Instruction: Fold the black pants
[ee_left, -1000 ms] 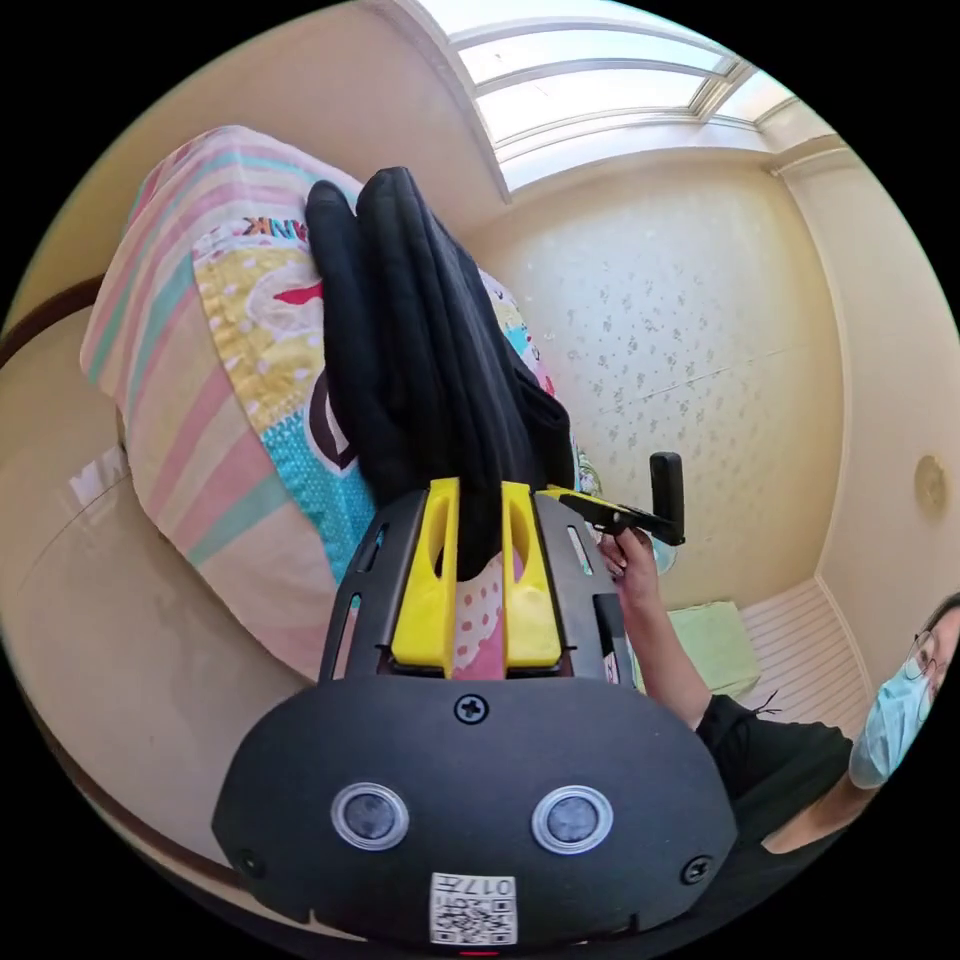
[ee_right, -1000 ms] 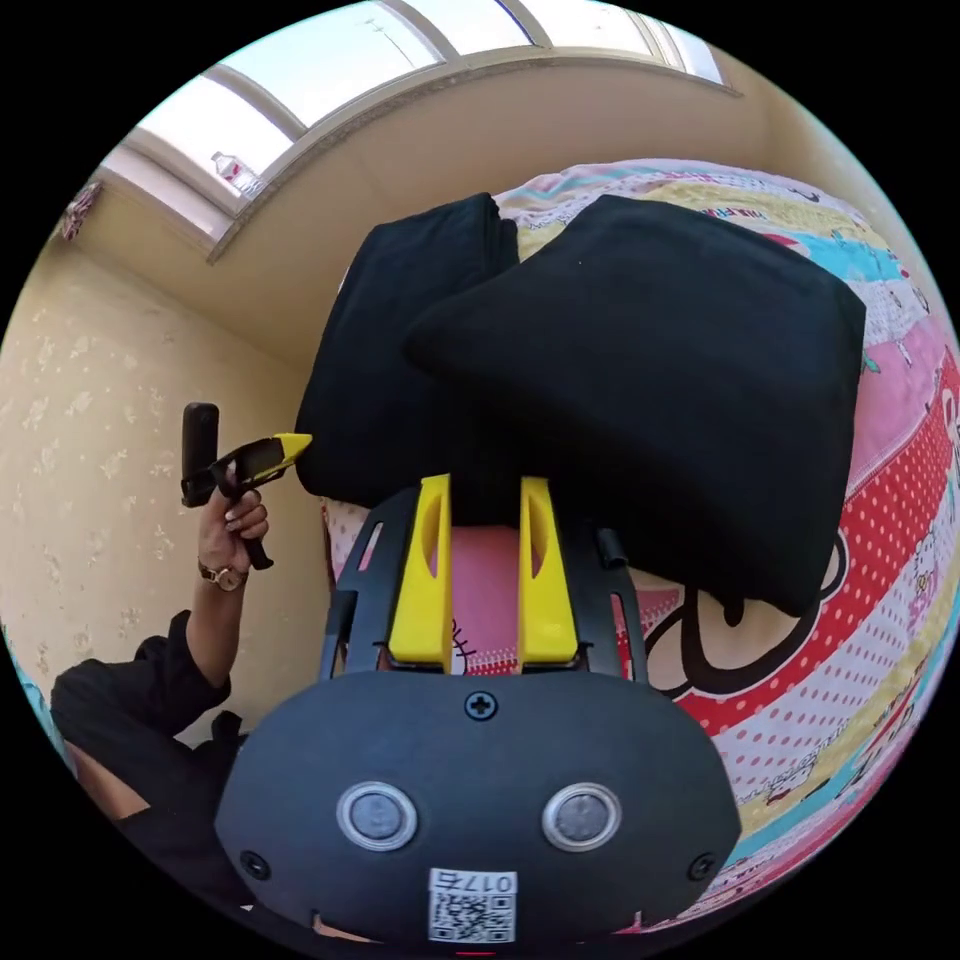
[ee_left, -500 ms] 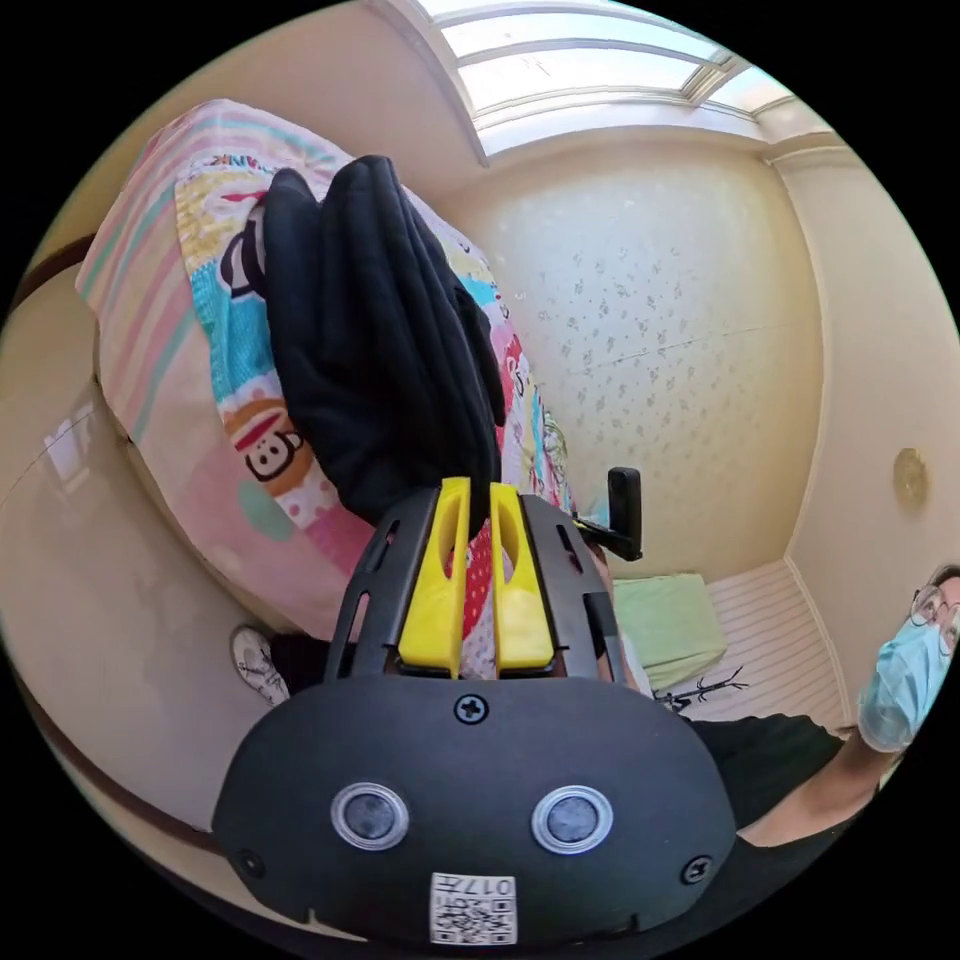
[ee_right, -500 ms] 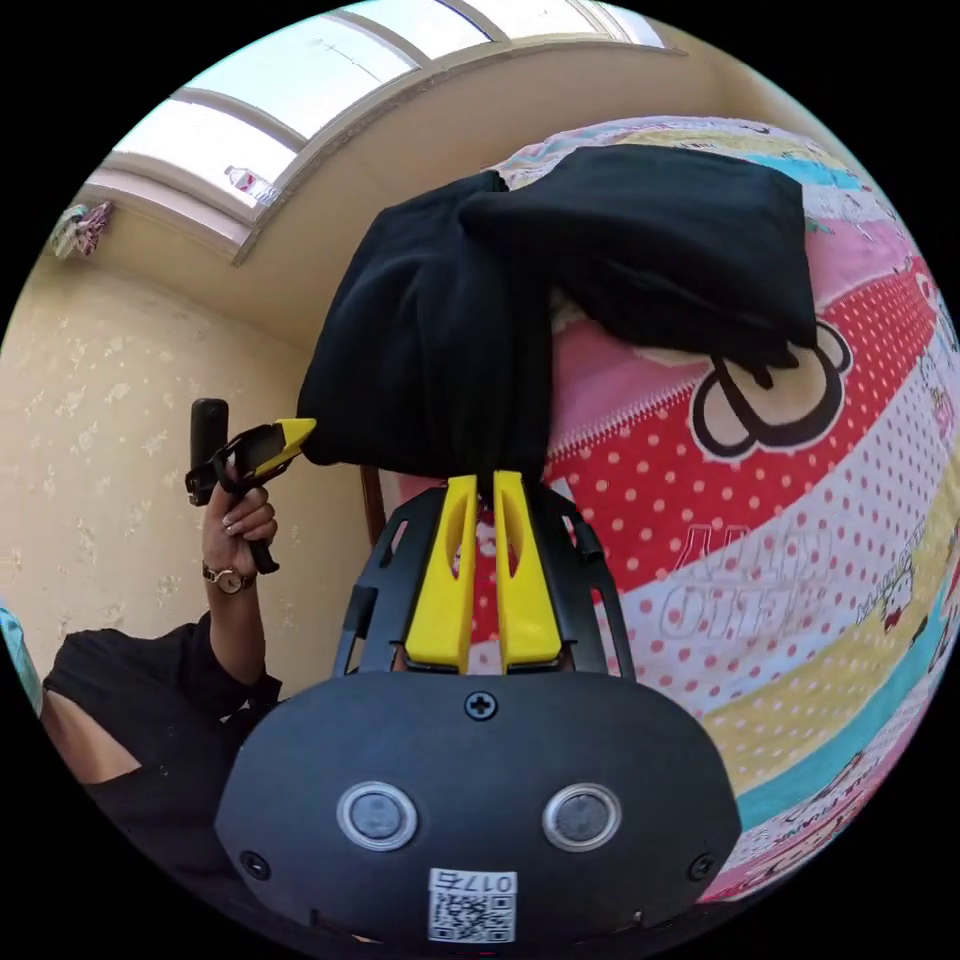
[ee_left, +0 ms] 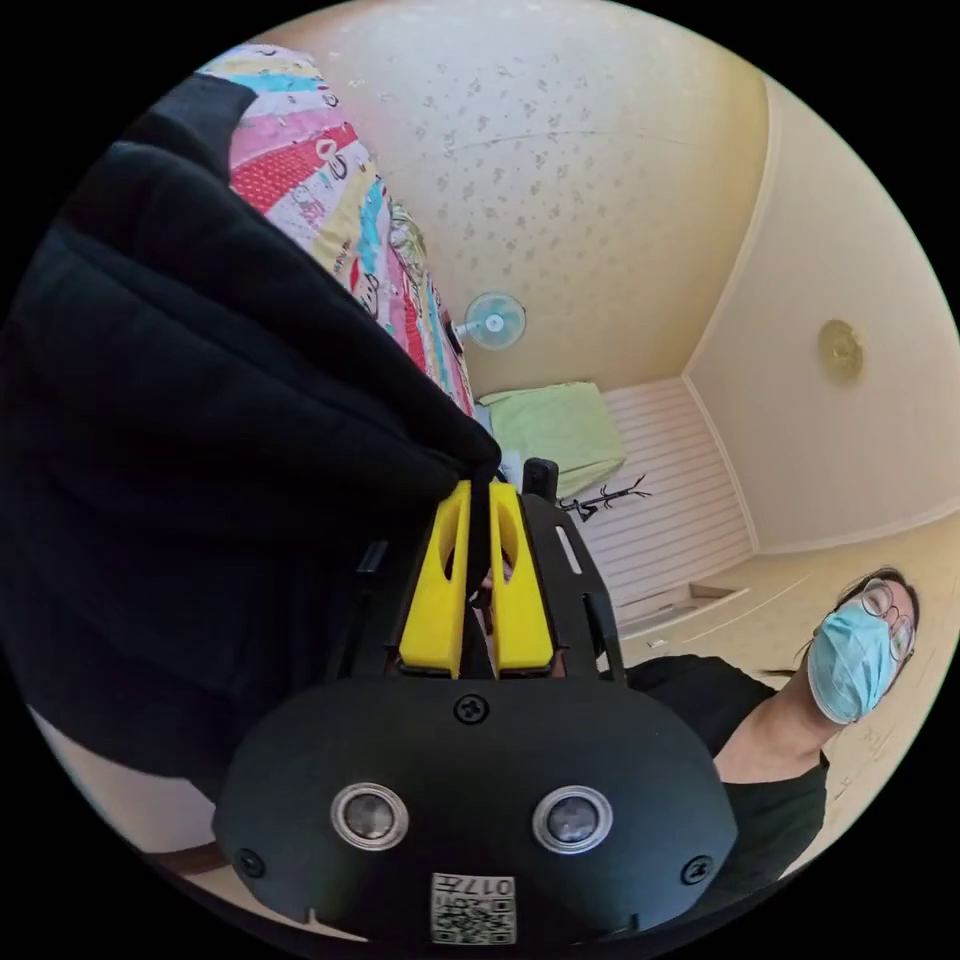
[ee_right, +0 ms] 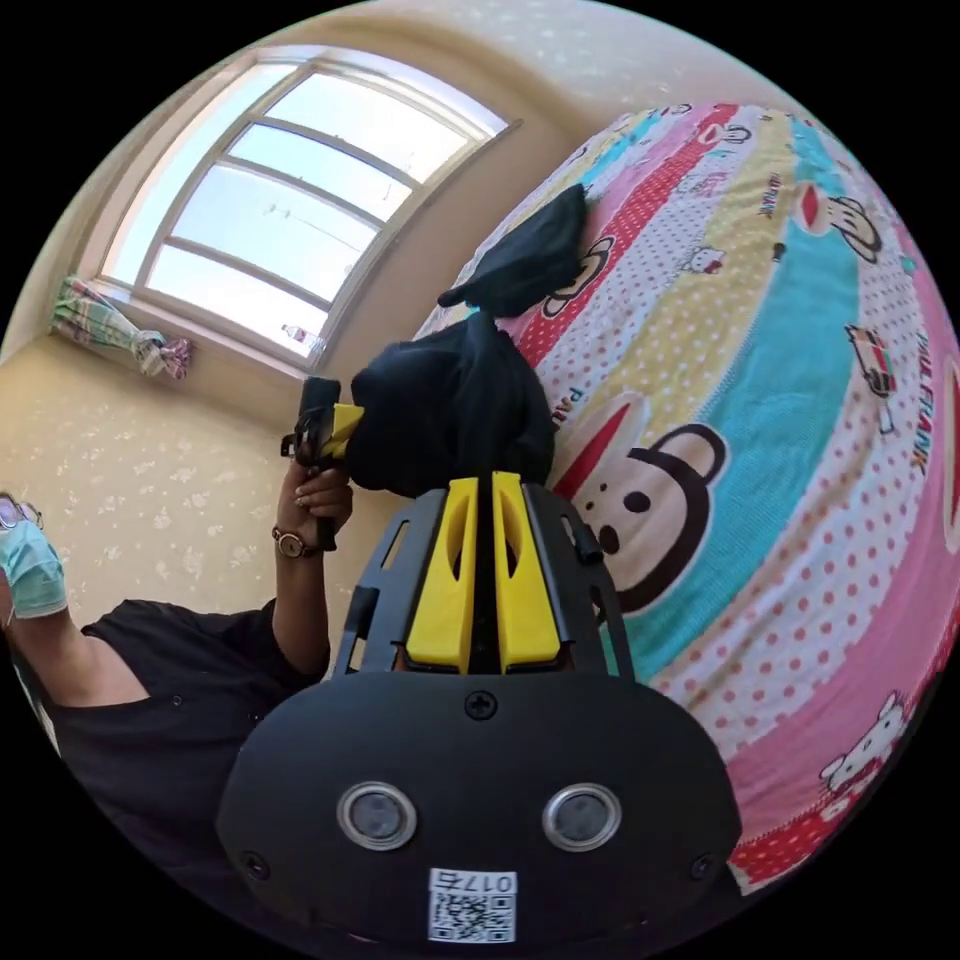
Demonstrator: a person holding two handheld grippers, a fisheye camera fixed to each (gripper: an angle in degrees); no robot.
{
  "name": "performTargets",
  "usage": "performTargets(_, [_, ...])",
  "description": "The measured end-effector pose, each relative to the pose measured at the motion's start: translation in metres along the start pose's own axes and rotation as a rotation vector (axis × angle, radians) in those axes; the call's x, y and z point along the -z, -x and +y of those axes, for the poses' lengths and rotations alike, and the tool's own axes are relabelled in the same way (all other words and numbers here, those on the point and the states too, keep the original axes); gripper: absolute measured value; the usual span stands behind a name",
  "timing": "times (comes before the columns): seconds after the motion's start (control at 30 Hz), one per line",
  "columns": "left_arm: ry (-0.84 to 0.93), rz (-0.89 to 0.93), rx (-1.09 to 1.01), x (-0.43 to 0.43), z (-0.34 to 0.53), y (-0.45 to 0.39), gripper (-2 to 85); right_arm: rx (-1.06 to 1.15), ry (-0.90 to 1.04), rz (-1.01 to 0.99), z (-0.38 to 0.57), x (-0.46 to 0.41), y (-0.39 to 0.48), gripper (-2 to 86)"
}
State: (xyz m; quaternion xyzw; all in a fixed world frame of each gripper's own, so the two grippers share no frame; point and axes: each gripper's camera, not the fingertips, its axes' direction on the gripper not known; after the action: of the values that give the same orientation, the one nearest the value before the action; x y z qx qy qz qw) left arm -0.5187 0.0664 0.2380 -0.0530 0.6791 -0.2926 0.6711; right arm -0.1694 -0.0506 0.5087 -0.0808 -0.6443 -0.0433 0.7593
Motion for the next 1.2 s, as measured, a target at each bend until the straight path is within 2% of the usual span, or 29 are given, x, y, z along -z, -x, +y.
performTargets(0.07, [0.094,0.071,-0.061,-0.064,-0.014,-0.025,4.0,-0.052,-0.139,-0.022,0.033,0.053,-0.012,2.7])
performTargets(0.17, [0.219,0.095,-0.122,-0.152,-0.016,-0.037,4.1,-0.149,-0.288,0.143,0.093,0.127,-0.033,2.4])
performTargets(0.2, [0.249,0.081,-0.123,-0.171,-0.015,-0.035,4.2,-0.264,-0.288,0.235,0.115,0.147,-0.052,2.2])
performTargets(0.27, [0.391,-0.027,-0.086,-0.243,0.003,-0.016,5.2,-0.423,-0.263,0.284,0.149,0.167,-0.080,1.7])
performTargets(0.37, [0.463,-0.106,-0.047,-0.288,0.042,0.018,5.7,-0.361,-0.399,0.051,0.211,0.194,-0.095,1.0])
performTargets(0.47, [0.345,0.060,0.013,-0.264,0.071,0.048,5.3,-0.344,-0.460,-0.129,0.249,0.194,-0.103,1.0])
performTargets(0.6, [0.307,0.120,-0.031,-0.221,0.093,0.047,4.7,-0.257,-0.381,-0.218,0.247,0.174,-0.084,2.3])
performTargets(0.73, [0.240,-0.066,-0.123,-0.140,0.120,0.021,-0.3,-0.007,-0.317,-0.265,0.220,0.156,-0.028,4.7])
performTargets(0.8, [0.183,-0.140,-0.089,-0.102,0.137,0.020,-0.7,0.267,-0.151,-0.331,0.199,0.129,0.030,6.7])
performTargets(0.87, [0.109,-0.177,-0.038,-0.057,0.164,0.025,-0.9,0.368,0.026,-0.344,0.186,0.095,0.067,7.4])
performTargets(1.03, [-0.005,-0.270,0.042,0.001,0.215,0.038,-1.0,0.380,0.341,-0.107,0.172,-0.032,0.125,10.0])
performTargets(1.1, [-0.045,-0.266,0.055,0.013,0.230,0.045,-1.0,0.328,0.569,0.038,0.172,-0.116,0.127,11.6])
performTargets(1.2, [-0.076,-0.205,0.089,0.026,0.246,0.059,-1.0,0.256,0.611,0.195,0.180,-0.184,0.131,16.8])
